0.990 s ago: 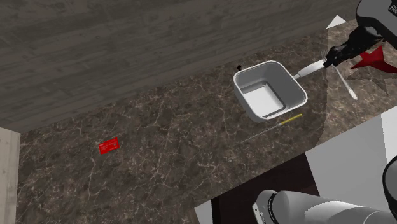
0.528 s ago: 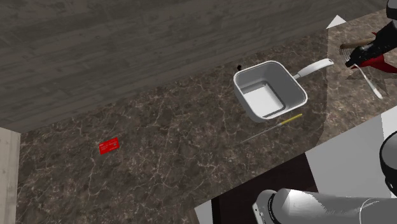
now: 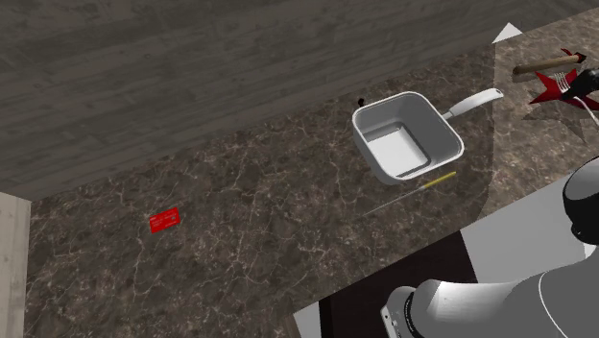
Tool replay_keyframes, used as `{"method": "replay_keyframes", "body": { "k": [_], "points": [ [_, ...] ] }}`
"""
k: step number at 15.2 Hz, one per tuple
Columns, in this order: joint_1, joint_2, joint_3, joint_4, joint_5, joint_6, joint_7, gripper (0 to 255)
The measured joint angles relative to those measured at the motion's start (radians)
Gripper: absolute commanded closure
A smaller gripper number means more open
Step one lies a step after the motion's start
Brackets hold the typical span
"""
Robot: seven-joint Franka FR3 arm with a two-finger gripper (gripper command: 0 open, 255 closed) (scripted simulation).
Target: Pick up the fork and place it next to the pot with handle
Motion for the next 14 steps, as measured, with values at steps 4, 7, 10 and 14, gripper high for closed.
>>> {"method": "replay_keyframes", "body": {
  "k": [4,7,10,14],
  "points": [
    [-0.042,0.081,-0.013,0.086,0.024,-0.011,-0.05,255],
    [-0.043,0.085,-0.013,0.052,0.026,0.026,-0.057,255],
    [-0.04,0.079,-0.013,0.004,0.026,0.067,-0.062,255],
    [-0.036,0.073,-0.012,-0.058,0.026,0.124,-0.065,255]
  ]
}}
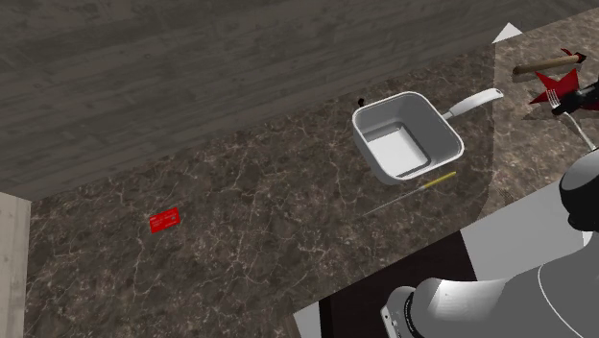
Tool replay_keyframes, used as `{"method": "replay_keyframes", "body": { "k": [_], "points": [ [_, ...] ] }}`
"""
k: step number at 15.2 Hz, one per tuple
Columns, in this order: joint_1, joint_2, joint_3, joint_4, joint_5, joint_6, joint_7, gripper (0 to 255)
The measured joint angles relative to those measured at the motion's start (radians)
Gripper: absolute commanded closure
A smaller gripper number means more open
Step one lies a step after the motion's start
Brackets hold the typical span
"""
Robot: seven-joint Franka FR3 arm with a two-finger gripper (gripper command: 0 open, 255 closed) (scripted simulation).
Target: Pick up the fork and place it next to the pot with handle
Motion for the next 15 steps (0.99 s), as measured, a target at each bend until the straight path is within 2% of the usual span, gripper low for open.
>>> {"method": "replay_keyframes", "body": {
  "k": [15],
  "points": [
    [0.004,0.032,0.007,-0.158,0.016,0.188,-0.02,255]
  ]
}}
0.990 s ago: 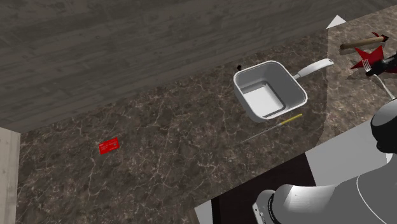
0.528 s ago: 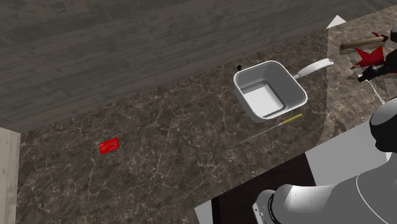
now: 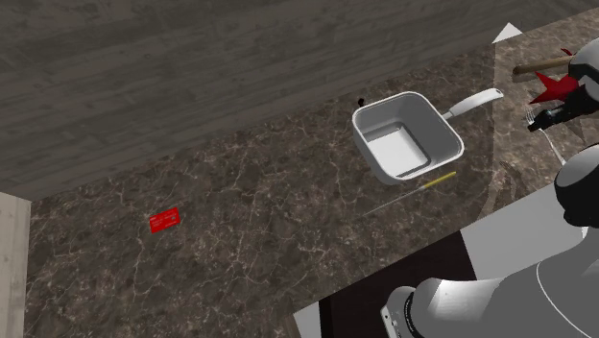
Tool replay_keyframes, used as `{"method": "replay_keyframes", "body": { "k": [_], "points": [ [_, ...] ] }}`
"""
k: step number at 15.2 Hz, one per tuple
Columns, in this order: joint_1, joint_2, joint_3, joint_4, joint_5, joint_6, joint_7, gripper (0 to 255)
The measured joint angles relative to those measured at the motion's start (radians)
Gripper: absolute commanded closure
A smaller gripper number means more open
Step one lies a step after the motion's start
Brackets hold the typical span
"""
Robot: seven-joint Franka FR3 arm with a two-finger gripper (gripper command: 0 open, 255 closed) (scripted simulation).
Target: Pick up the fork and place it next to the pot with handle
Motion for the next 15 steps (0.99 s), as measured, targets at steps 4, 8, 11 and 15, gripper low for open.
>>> {"method": "replay_keyframes", "body": {
  "k": [4,8,11,15],
  "points": [
    [0.0,0.018,0.003,-0.03,0.007,0.048,-0.006,255],
    [-0.002,0.038,0.006,-0.054,0.015,0.09,-0.014,255],
    [-0.003,0.05,0.009,-0.075,0.021,0.123,-0.019,255],
    [-0.005,0.072,0.013,-0.095,0.03,0.163,-0.027,255]
  ]
}}
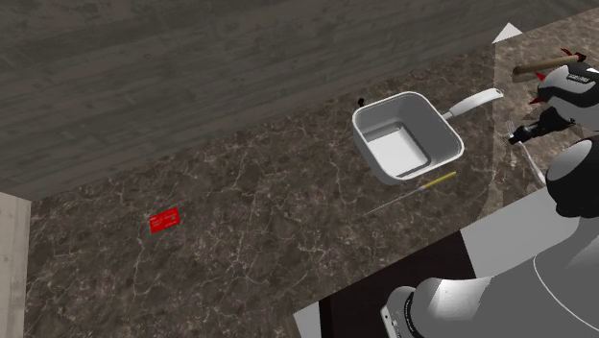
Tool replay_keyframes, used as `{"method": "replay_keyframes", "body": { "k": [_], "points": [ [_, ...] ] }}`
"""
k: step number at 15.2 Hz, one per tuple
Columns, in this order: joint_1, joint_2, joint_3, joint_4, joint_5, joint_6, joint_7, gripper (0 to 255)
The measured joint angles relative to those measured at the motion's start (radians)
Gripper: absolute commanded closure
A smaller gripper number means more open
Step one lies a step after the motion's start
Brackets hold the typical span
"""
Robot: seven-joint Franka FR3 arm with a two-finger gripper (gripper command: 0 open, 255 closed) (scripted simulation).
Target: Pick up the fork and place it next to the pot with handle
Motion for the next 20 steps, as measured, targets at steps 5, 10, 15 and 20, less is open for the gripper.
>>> {"method": "replay_keyframes", "body": {
  "k": [5,10,15,20],
  "points": [
    [-0.001,0.003,0.0,-0.002,0.001,0.005,-0.001,255],
    [-0.001,0.003,0.0,-0.002,0.001,0.005,-0.001,0],
    [-0.002,-0.015,-0.004,0.012,-0.005,-0.026,-0.001,0],
    [0.001,-0.053,-0.01,0.043,-0.019,-0.093,0.011,0]
  ]
}}
